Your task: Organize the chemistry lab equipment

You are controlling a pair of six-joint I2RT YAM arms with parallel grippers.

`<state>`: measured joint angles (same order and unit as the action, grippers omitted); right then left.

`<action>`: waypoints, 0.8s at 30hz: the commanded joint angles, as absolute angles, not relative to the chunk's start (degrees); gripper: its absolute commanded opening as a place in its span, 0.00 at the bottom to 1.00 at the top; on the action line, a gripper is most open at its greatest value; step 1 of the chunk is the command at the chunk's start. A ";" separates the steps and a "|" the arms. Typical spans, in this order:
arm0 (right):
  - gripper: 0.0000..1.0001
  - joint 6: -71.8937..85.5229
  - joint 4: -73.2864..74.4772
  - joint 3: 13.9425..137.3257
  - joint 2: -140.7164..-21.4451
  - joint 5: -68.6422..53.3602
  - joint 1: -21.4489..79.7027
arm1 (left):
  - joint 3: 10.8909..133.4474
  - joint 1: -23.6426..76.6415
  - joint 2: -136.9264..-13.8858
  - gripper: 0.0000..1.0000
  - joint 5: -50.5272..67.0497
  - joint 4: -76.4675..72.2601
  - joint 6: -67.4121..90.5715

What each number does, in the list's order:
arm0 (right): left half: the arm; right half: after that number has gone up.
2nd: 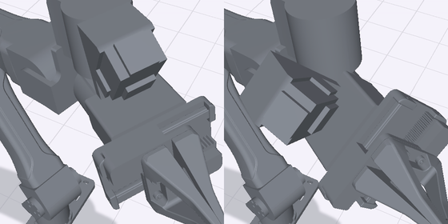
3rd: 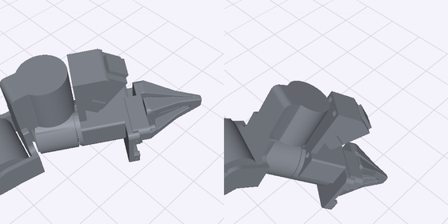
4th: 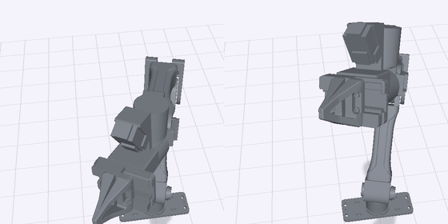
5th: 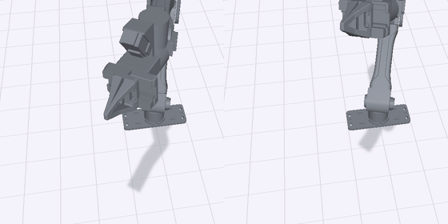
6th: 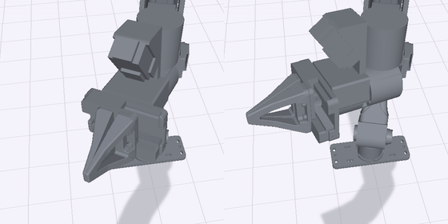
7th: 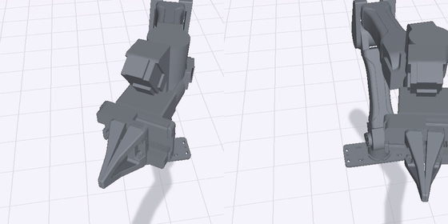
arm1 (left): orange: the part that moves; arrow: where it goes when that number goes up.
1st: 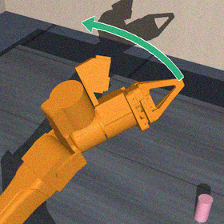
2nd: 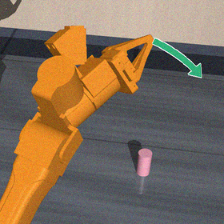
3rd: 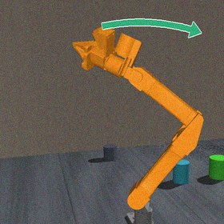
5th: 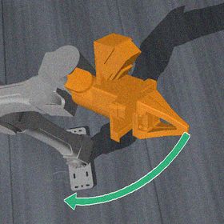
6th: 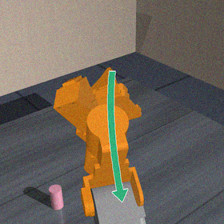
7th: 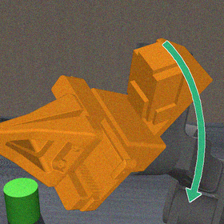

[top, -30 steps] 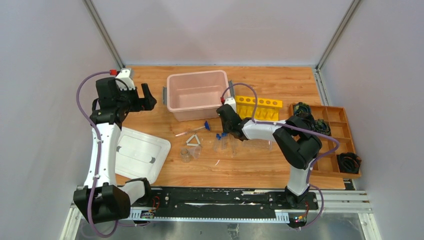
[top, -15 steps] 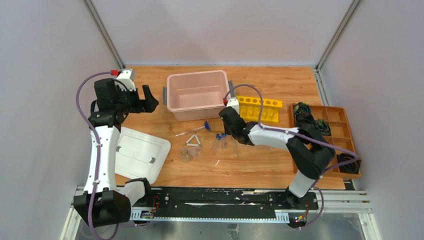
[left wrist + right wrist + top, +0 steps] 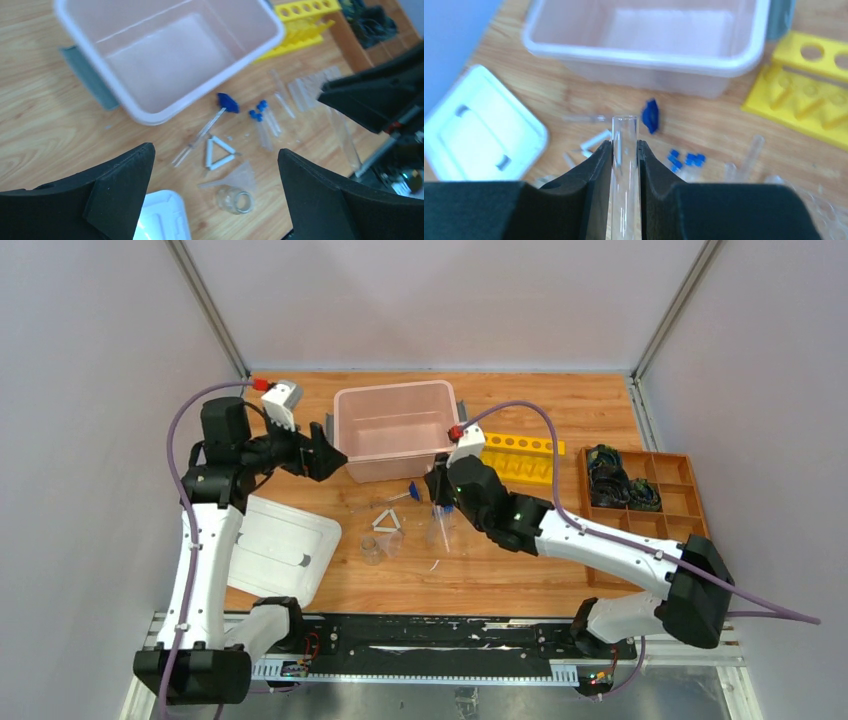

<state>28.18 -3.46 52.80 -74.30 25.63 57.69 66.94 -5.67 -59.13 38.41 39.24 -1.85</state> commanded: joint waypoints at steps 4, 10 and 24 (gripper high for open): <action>0.00 28.62 -1.72 71.38 -79.25 27.84 61.03 | 67.38 4.45 -57.07 1.00 45.44 39.77 4.41; 0.00 30.86 -4.57 78.75 -83.62 28.17 62.91 | 65.14 7.47 -56.52 1.00 47.72 38.45 9.64; 0.00 29.67 -9.62 83.56 -87.10 31.39 66.74 | 58.69 11.60 -55.57 0.84 50.42 22.33 22.58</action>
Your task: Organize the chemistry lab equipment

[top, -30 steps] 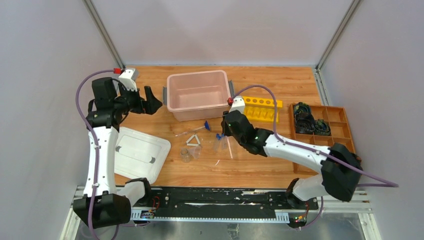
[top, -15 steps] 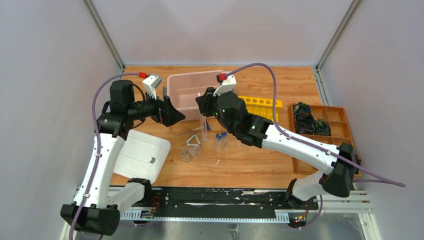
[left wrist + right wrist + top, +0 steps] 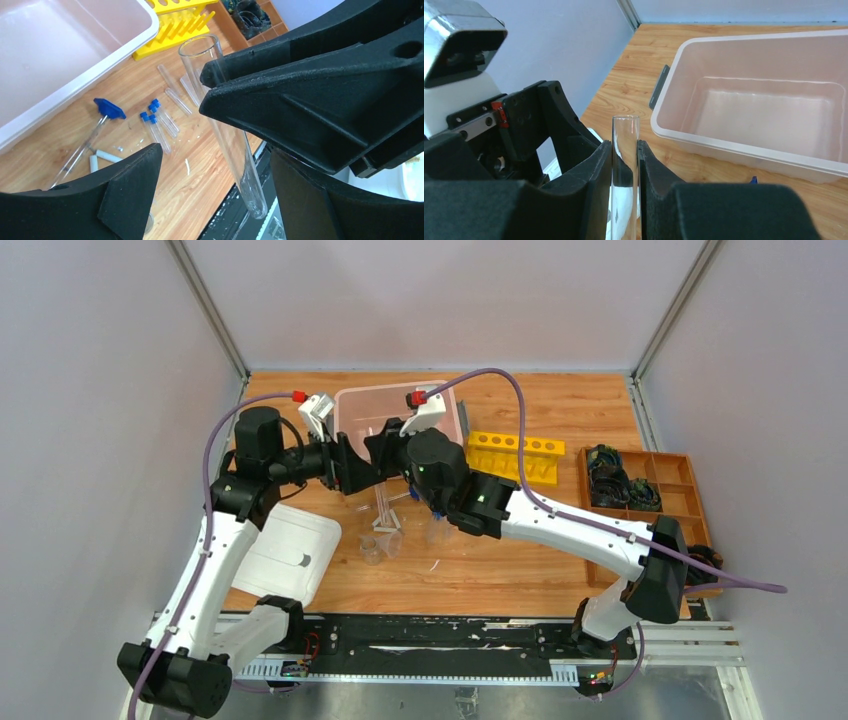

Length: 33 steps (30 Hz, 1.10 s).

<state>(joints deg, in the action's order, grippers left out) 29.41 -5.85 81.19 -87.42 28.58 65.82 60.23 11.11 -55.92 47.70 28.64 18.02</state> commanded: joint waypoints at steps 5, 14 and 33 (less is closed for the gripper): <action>0.00 29.37 -10.73 83.44 -87.36 31.60 66.88 | 57.48 11.76 -57.20 0.63 53.03 21.04 23.86; 0.01 30.87 -10.73 82.47 -86.75 30.52 66.68 | 57.30 11.87 -57.69 0.20 53.87 20.52 23.52; 0.58 35.36 28.29 101.86 -91.40 -7.45 55.55 | 62.93 11.87 -56.39 0.07 54.22 35.35 -1.58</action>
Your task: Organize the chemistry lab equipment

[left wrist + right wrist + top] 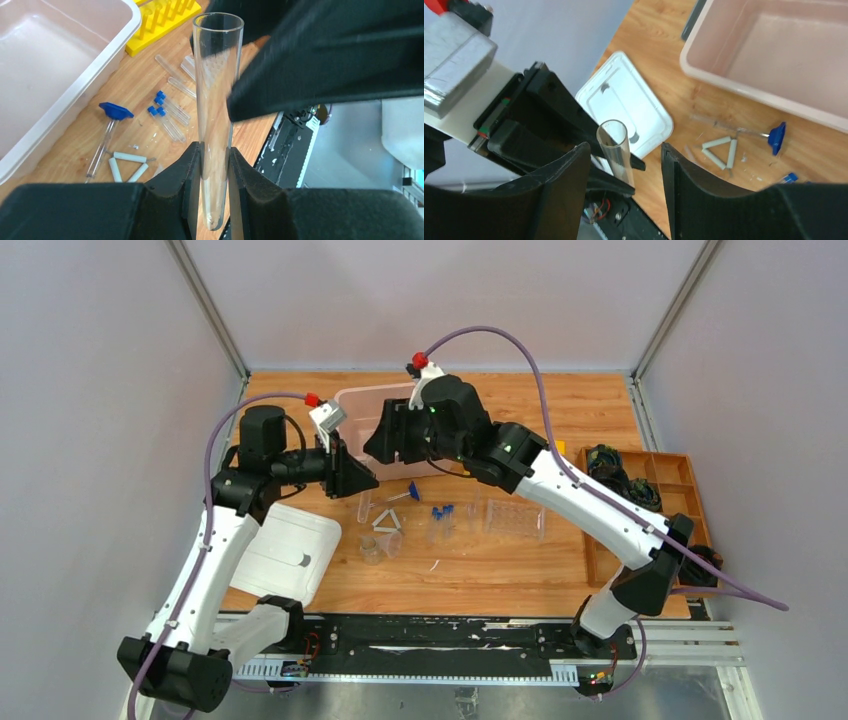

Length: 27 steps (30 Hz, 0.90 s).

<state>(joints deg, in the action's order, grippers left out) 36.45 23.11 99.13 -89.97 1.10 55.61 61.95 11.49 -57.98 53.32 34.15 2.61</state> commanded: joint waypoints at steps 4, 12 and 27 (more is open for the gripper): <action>0.56 35.29 29.03 104.07 -93.38 -9.10 55.56 | 62.50 11.95 -56.07 0.06 53.06 35.34 -1.67; 0.27 34.69 30.41 107.11 -97.36 -10.10 55.46 | 62.03 11.95 -54.84 0.06 53.20 35.62 -2.32; 0.00 19.90 38.06 98.87 -85.86 14.28 38.10 | 66.74 11.95 -58.61 1.00 32.83 41.02 -1.87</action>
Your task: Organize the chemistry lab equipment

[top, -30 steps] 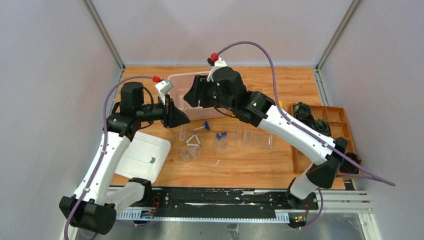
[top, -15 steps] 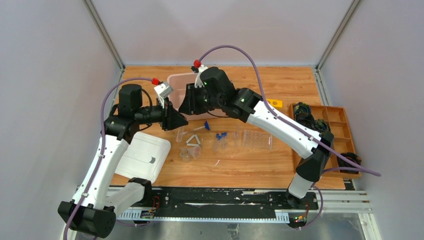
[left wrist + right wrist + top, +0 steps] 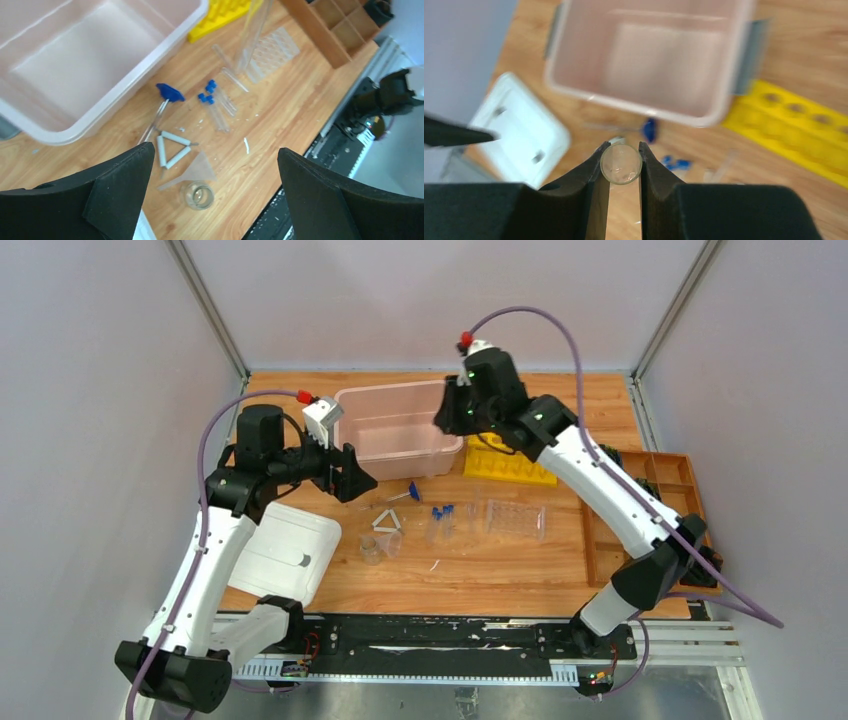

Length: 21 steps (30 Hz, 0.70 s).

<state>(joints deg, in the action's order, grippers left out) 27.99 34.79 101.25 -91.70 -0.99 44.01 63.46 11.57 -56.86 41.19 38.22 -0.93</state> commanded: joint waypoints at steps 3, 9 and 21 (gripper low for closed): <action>0.00 17.04 36.43 96.03 -84.06 20.32 32.31 | 67.43 11.95 -60.27 1.00 30.06 42.53 -2.41; 0.00 12.46 26.06 88.49 -82.02 26.94 25.87 | 67.88 11.95 -60.53 1.00 30.02 43.05 -2.10; 0.00 8.19 5.59 72.60 -81.32 31.97 23.88 | 69.12 11.95 -59.73 1.00 28.21 43.05 -1.77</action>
<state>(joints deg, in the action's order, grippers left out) 10.35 15.20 75.18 -82.21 28.84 25.12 67.53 11.70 -60.73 28.73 43.05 -1.58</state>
